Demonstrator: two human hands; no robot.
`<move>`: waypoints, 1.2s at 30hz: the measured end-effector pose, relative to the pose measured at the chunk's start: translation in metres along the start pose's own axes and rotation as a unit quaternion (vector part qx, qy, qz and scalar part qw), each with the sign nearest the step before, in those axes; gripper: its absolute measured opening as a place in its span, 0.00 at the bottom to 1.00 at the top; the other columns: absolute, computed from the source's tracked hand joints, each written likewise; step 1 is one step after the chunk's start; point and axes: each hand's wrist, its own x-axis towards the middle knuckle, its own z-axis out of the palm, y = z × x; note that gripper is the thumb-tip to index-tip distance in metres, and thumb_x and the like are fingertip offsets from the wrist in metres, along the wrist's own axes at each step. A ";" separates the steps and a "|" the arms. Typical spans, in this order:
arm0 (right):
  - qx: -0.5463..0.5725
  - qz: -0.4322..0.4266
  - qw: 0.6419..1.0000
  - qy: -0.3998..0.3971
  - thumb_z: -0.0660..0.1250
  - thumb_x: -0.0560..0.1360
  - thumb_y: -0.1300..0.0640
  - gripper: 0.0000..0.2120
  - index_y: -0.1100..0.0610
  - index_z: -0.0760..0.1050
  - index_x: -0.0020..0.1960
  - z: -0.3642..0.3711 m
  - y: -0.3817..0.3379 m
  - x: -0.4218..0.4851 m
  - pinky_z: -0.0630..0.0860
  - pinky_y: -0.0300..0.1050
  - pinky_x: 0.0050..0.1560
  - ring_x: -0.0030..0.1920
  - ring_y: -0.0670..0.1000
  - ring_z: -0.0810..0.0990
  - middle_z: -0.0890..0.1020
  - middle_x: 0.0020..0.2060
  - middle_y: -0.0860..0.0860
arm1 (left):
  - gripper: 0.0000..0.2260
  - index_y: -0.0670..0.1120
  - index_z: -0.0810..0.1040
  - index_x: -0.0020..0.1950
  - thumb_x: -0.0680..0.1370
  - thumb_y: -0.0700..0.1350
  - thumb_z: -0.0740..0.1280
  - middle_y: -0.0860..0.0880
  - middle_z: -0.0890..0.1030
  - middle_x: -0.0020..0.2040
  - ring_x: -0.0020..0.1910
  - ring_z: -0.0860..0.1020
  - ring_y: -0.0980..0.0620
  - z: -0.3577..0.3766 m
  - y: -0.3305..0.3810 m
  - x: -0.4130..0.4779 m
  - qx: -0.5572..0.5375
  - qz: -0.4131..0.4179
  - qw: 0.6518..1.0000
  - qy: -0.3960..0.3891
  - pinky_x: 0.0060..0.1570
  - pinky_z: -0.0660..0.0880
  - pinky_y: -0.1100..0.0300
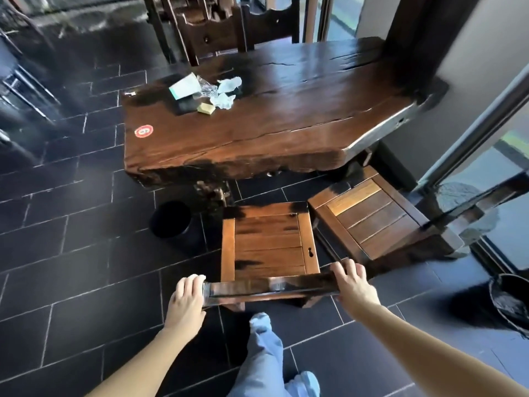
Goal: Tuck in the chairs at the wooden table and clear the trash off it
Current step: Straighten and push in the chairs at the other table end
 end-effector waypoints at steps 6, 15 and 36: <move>0.029 -0.037 0.998 0.038 0.74 0.68 0.57 0.30 0.49 0.63 0.64 0.004 0.008 0.008 0.81 0.54 0.44 0.65 0.56 0.60 0.61 0.65 0.50 | 0.45 0.40 0.67 0.68 0.55 0.45 0.82 0.41 0.74 0.64 0.60 0.75 0.40 0.008 -0.001 0.006 0.011 0.009 0.999 0.032 0.57 0.75 0.45; 0.025 -0.048 0.997 0.049 0.72 0.69 0.54 0.27 0.45 0.64 0.64 -0.005 0.004 0.014 0.72 0.56 0.59 0.62 0.55 0.63 0.64 0.59 0.49 | 0.48 0.40 0.67 0.68 0.52 0.47 0.83 0.40 0.71 0.68 0.64 0.72 0.38 0.012 -0.010 0.024 0.006 0.020 0.998 0.056 0.57 0.74 0.41; 0.000 -0.045 0.999 0.031 0.70 0.71 0.51 0.24 0.46 0.63 0.62 -0.034 -0.003 0.093 0.69 0.59 0.62 0.61 0.56 0.64 0.63 0.58 0.51 | 0.37 0.46 0.70 0.62 0.57 0.46 0.81 0.46 0.77 0.54 0.57 0.75 0.43 -0.013 -0.017 0.101 -0.027 0.005 0.996 0.081 0.58 0.75 0.48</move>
